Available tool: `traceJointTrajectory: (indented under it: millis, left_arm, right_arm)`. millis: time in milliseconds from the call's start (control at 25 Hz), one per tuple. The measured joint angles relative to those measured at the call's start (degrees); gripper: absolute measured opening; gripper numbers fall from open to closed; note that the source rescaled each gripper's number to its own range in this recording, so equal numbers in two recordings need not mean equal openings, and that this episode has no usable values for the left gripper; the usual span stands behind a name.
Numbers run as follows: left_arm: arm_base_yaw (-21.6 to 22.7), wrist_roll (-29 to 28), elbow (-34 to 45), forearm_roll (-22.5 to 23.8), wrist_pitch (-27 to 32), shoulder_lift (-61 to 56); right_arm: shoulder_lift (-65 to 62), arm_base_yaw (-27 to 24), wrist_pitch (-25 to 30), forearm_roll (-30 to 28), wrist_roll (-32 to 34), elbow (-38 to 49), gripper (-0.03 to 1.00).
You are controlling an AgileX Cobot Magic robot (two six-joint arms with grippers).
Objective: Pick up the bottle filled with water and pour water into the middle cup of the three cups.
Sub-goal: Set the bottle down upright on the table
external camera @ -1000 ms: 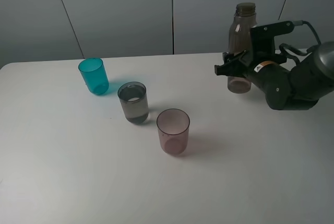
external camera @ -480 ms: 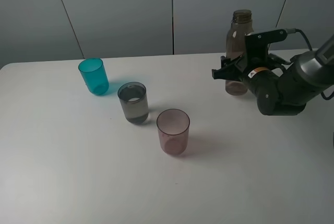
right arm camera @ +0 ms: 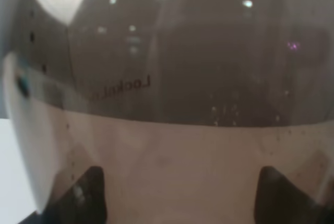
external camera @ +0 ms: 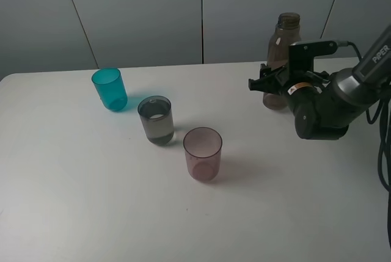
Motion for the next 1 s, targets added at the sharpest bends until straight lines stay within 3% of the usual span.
traceJointTrajectory:
  millis: [1000]
  left_arm:
    - [0.0,0.0,0.0,0.0,0.0,0.0]
  right_arm:
    - [3.6,-1.4,0.1,0.1,0.9,-3.9,0.0]
